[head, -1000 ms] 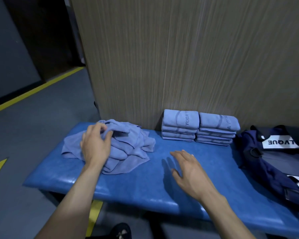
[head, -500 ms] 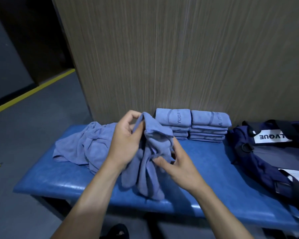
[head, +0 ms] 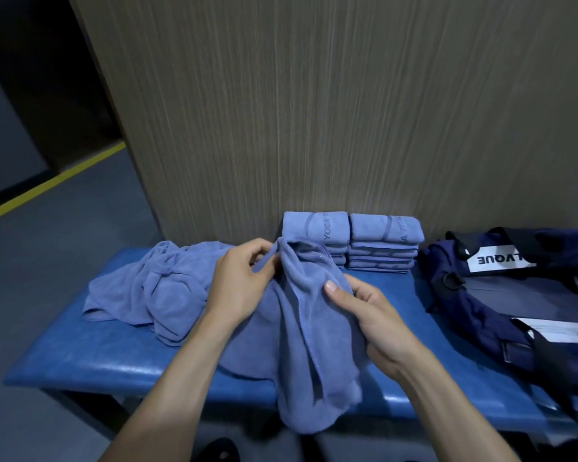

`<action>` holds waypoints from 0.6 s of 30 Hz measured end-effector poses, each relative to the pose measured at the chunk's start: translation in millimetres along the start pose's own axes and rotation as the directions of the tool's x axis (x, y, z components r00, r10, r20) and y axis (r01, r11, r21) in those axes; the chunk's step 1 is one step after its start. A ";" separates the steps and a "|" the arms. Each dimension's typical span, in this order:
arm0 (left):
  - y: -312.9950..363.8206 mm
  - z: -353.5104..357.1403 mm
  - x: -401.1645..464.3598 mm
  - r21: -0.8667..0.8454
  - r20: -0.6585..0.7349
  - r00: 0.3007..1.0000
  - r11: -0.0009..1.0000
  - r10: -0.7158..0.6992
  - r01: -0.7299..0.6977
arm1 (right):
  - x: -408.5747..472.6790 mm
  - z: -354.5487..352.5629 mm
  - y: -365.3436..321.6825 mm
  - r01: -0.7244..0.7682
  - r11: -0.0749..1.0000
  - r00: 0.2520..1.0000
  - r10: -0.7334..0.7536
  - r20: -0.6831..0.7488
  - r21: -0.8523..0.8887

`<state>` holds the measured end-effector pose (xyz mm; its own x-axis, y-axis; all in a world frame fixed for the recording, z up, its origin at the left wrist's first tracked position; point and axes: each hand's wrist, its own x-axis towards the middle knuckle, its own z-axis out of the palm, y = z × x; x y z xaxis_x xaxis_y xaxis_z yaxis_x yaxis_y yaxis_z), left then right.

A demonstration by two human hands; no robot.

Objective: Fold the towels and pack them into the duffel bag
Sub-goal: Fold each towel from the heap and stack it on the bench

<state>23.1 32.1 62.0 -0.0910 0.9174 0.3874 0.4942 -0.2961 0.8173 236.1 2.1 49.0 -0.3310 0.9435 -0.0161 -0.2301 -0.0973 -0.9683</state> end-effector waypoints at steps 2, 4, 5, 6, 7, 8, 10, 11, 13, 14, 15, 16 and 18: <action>-0.2 6.5 -2.5 0.149 -0.031 0.998 0.988 0.048 -0.043 | -0.9 -2.2 0.5 0.028 0.999 0.999 -0.028 -0.029 0.025; 0.8 11.8 -3.6 0.179 -0.047 0.998 0.983 0.038 -0.029 | -1.1 -2.0 -1.0 0.060 0.997 0.996 -0.056 -0.076 0.056; 3.0 13.9 -4.3 0.080 -0.012 1.000 0.996 -0.027 0.028 | -0.9 -2.0 -2.0 0.072 0.995 0.993 -0.066 -0.099 0.062; 7.1 15.9 -5.3 -0.079 0.052 0.993 0.991 -0.106 0.110 | -0.8 -1.3 -3.2 0.084 0.995 0.990 -0.077 -0.117 0.058; 12.9 17.7 -7.0 -0.229 0.136 0.974 0.950 -0.184 0.211 | -0.9 -0.6 -4.1 0.092 0.995 0.988 -0.085 -0.129 0.044; 20.6 18.7 -9.6 -0.340 0.231 0.943 0.888 -0.239 0.308 | -1.1 0.1 -4.1 0.095 0.995 0.987 -0.091 -0.132 0.027; 30.9 20.7 -14.9 -0.415 0.362 0.902 0.826 -0.233 0.381 | -1.4 1.9 -2.8 0.084 0.996 0.990 -0.083 -0.114 0.007; 31.5 23.0 -16.7 -0.412 0.388 0.904 0.843 -0.181 0.346 | -1.8 3.4 -3.0 0.073 0.997 0.993 -0.072 -0.097 0.006; 28.2 27.6 -18.6 -0.420 0.368 0.925 0.871 -0.092 0.254 | -2.4 2.8 -3.1 0.048 0.998 0.998 -0.045 -0.053 0.045; 25.3 28.4 -17.3 -0.438 0.341 0.935 0.863 -0.100 0.252 | -2.5 1.6 -4.3 0.022 0.996 0.999 -0.020 -0.033 0.085; 24.7 28.4 -15.8 -0.464 0.311 0.941 0.842 -0.135 0.274 | -2.8 -0.6 -6.1 -0.009 0.992 1.000 0.010 -0.012 0.127; 26.0 27.2 -14.2 -0.499 0.290 0.940 0.810 -0.179 0.308 | -2.9 -4.1 -7.5 -0.039 0.987 0.999 0.038 0.009 0.154; 29.3 23.2 -10.9 -0.595 0.283 0.930 0.717 -0.235 0.362 | -3.4 -15.1 -11.3 -0.093 0.989 0.995 0.087 0.056 0.113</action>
<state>58.7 19.6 71.8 0.0440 0.9979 0.0478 -0.1930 -0.0384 0.9804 253.7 4.8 56.1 -0.4003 0.9123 -0.0860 -0.3005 -0.2194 -0.9282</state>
